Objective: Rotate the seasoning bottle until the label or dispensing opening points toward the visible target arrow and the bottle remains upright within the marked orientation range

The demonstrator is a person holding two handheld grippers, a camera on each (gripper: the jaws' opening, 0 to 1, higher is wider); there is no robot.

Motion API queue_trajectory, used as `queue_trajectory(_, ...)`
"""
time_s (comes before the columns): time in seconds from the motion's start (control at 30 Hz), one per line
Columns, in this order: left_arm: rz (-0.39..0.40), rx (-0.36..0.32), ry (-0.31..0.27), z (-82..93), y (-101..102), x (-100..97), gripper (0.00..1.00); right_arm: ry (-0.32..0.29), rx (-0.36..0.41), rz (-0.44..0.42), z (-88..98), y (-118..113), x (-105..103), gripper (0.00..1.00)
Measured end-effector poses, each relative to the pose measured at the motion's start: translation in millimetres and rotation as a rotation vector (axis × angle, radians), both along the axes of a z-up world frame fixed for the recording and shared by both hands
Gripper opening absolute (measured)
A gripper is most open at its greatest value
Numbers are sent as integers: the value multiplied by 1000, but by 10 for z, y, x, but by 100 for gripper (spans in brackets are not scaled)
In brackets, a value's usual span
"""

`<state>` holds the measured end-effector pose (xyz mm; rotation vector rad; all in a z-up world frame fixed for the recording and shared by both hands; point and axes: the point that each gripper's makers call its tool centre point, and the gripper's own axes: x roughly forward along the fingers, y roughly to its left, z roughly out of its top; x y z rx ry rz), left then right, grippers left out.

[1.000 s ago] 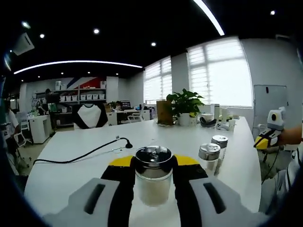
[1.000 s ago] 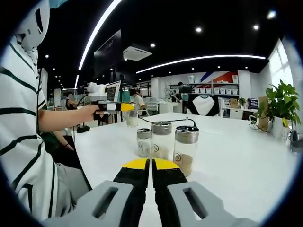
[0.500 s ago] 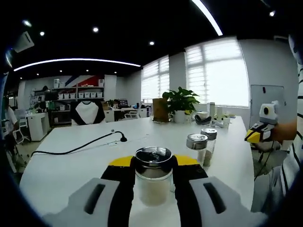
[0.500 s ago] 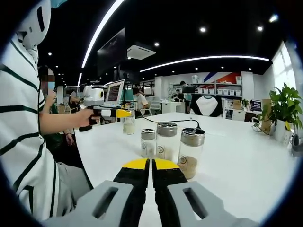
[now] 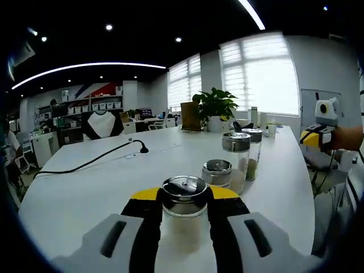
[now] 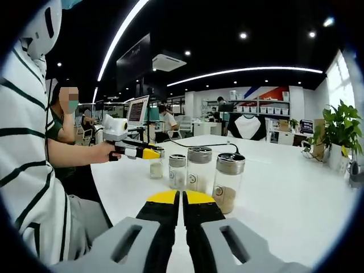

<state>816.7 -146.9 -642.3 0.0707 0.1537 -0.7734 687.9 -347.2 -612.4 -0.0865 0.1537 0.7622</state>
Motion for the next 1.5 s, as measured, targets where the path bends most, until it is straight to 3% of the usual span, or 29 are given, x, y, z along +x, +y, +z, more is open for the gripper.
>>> queue_trajectory(0.07,-6,23,-2,-68,-8,-3,32,1,0,-4,-2,-12,-3,0)
queue_trajectory(0.27,-22,-61,-22,-29,29,18,32,6,2,-9,-27,-18,-23,0)
queue_trajectory(0.97,-100,-76,-9,-13,-26,-21,32,8,3,-5,-55,5,-35,0)
queue_trajectory(1.17,-62,-78,-11,-12,-26,-14,32,4,0,0,-42,26,-28,0)
queue_trajectory(1.5,98,-79,-40,-31,-1,21,32,4,1,-14,-41,3,-8,0)
